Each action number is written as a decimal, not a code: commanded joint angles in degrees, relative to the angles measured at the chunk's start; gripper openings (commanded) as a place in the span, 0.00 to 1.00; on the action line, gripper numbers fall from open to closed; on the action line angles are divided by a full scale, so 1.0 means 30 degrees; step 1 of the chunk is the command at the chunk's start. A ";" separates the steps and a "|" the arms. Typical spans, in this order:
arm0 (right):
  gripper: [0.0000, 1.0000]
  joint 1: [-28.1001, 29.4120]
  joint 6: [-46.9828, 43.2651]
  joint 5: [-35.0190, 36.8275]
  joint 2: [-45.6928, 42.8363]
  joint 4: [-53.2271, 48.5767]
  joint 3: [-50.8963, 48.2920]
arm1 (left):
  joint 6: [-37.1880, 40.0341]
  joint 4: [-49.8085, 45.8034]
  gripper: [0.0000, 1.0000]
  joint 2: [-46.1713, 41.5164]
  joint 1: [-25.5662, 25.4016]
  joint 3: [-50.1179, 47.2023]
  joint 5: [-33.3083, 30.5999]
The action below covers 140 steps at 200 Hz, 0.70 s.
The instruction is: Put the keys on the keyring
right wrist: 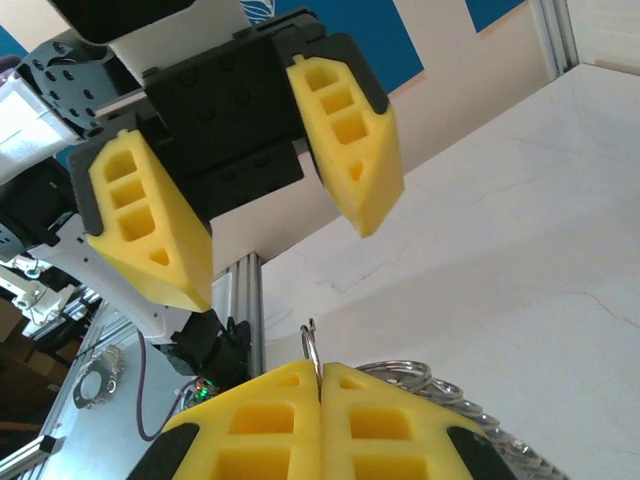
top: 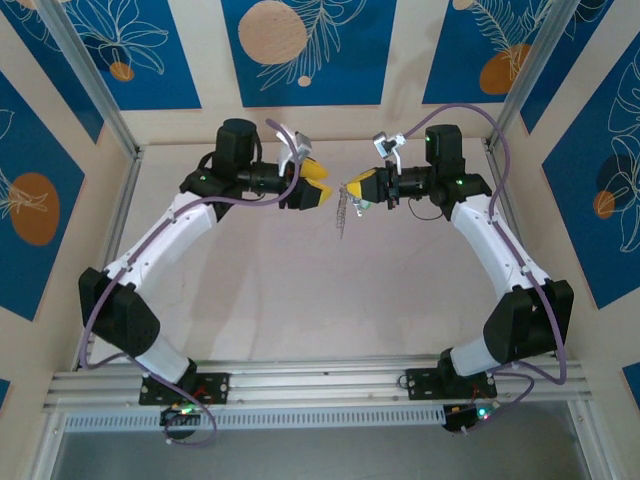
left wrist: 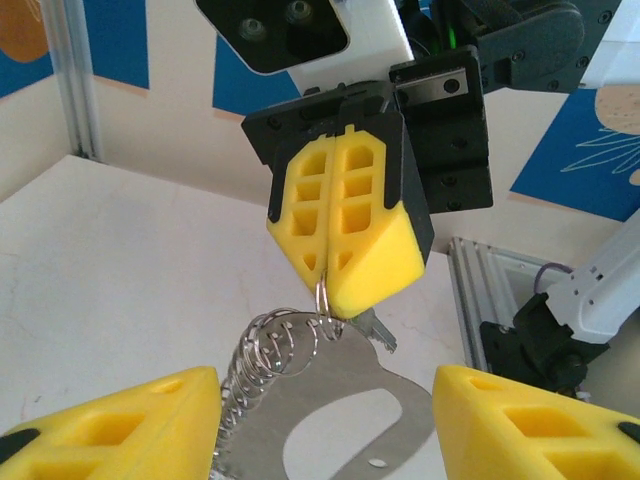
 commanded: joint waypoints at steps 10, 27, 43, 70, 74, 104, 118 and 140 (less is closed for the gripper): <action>0.00 0.0301 -0.0410 -0.1074 0.0152 -0.0618 0.1022 | 0.0639 -0.0708 0.57 0.0651 0.0215 0.1047 0.1441; 0.00 0.0500 -0.0438 -0.0998 0.0189 -0.0677 0.1164 | 0.0371 -0.0388 0.57 0.0849 0.0187 0.1181 0.1695; 0.00 0.0650 -0.0464 -0.0943 0.0247 -0.0677 0.1251 | 0.0125 -0.0182 0.56 0.0998 0.0216 0.1268 0.1897; 0.00 0.0860 -0.0497 -0.0845 0.0394 -0.0679 0.1315 | -0.0420 0.0303 0.54 0.1188 0.0182 0.1342 0.2231; 0.00 0.0904 -0.0513 -0.0825 0.0415 -0.0655 0.1331 | -0.0504 0.0397 0.54 0.1201 0.0202 0.1318 0.2290; 0.00 0.1138 -0.0526 -0.0754 0.0621 -0.0619 0.1400 | -0.1193 0.1218 0.53 0.1329 0.0189 0.1199 0.2639; 0.00 0.1208 -0.0541 -0.0717 0.0672 -0.0592 0.1386 | -0.1345 0.1365 0.51 0.1394 0.0175 0.1210 0.2702; 0.00 0.1293 -0.0556 -0.0677 0.0705 -0.0560 0.1415 | -0.1458 0.1475 0.49 0.1508 0.0174 0.1228 0.2760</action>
